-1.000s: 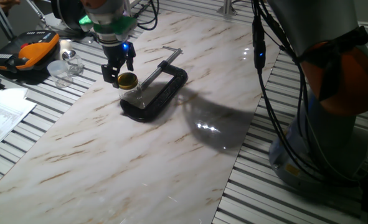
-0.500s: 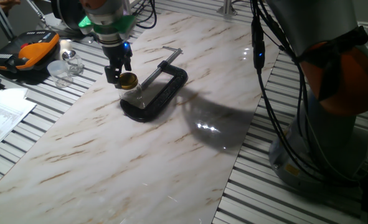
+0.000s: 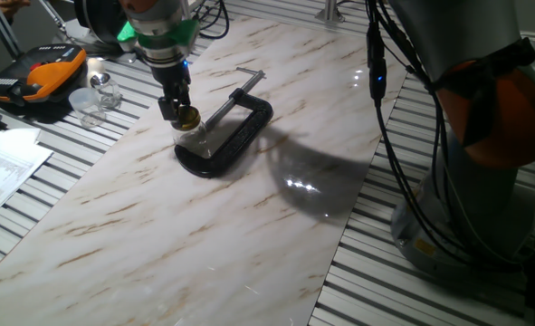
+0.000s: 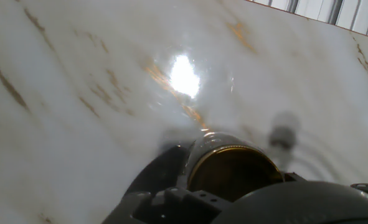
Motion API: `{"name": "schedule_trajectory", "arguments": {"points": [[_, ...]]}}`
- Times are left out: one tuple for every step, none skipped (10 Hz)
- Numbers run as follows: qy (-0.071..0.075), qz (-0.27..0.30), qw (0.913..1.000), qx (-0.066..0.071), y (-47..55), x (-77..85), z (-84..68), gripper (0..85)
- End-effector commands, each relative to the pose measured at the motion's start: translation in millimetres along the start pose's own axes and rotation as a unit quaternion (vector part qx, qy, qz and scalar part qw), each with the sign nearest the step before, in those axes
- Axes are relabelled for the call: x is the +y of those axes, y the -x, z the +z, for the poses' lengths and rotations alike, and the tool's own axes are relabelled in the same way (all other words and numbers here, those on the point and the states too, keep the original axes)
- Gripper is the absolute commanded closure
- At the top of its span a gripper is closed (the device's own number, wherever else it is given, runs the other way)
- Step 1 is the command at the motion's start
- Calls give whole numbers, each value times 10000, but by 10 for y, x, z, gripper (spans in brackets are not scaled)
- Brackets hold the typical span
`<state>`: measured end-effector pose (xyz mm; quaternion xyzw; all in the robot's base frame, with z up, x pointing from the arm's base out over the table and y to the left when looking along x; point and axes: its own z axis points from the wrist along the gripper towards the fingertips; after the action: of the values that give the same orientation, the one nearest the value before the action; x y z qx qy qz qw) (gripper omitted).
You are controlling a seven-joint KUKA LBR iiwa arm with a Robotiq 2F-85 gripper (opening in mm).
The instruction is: Screw the lid onto the jar
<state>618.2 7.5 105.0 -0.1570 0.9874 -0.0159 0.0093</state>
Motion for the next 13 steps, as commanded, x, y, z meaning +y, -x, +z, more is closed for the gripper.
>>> {"name": "schedule_trajectory", "arguments": {"points": [[-16, 56, 10000, -3, -5, 3, -7, 0], [-71, 134, 9999, -17, -9, 10, -14, 0], [-94, 172, 9998, -18, -9, 11, -13, 0], [-102, 181, 9998, -38, -11, 8, -10, 0], [-103, 196, 9997, -46, -14, 4, -2, 0], [-111, 212, 9997, -51, -20, 0, 6, 0], [-111, 227, 9997, -52, -35, -12, 7, 0], [-119, 243, 9996, -57, -55, -15, 15, 0], [-120, 251, 9996, -72, -69, -10, 36, 0], [-105, 267, 9995, -92, -84, -3, 63, 0], [-90, 275, 9995, -103, -94, 5, 86, 0], [-83, 283, 9995, -106, -95, 8, 85, 0], [-83, 283, 9995, -106, -92, 9, 77, 0]]}}
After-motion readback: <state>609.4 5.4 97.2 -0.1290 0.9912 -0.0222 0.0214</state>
